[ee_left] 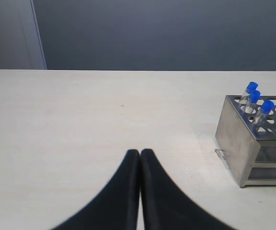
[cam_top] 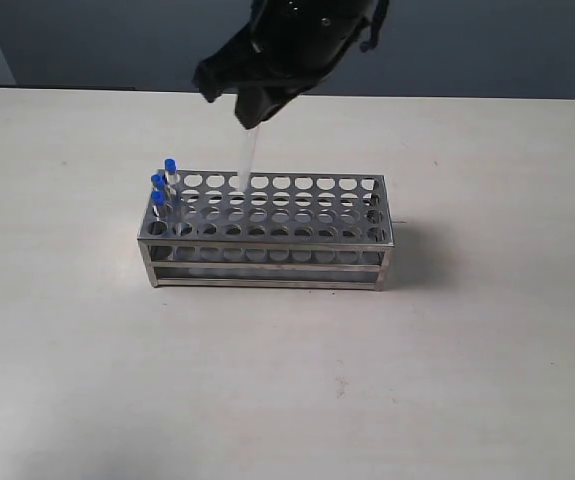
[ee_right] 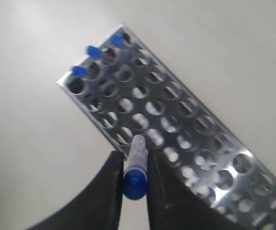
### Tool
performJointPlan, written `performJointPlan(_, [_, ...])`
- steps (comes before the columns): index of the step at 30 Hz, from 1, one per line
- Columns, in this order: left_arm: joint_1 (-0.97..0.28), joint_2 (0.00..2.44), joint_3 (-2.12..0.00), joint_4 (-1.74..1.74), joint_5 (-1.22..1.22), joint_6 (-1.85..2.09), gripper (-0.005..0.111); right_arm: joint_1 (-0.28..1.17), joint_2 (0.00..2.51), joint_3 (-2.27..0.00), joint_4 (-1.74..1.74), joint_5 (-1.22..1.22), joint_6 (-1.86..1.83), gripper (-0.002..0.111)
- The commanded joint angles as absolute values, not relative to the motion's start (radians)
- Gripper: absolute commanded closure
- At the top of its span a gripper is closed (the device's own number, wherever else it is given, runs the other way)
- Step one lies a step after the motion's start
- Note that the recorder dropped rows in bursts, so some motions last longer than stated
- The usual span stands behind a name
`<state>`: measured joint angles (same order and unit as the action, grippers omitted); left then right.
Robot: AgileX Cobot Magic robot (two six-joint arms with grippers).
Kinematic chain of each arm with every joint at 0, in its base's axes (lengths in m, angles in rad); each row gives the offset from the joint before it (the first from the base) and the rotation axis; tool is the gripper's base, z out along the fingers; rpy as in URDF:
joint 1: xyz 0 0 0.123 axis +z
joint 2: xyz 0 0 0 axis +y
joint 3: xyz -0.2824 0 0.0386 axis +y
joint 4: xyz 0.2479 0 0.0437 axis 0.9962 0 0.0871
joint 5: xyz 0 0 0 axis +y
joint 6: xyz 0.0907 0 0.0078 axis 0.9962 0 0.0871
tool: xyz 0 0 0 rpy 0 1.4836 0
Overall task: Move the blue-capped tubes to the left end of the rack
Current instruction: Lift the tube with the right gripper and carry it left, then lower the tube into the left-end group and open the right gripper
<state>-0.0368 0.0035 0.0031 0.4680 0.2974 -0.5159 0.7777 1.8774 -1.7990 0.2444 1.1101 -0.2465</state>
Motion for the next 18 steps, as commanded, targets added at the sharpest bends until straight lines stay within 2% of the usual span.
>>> performJointPlan(1, [-0.042,0.000,0.000,0.466,0.291,-0.516,0.106,0.832,1.893,-1.798,0.304,1.108,-0.297,0.109])
performJointPlan(9, [-0.042,0.000,0.000,0.466,0.291,-0.516,0.106,0.920,1.944,-1.798,0.306,1.088,-0.346,0.109])
performJointPlan(18, [-0.042,0.000,0.000,0.468,0.291,-0.516,0.106,0.930,1.977,-1.848,0.304,1.035,-0.360,0.109])
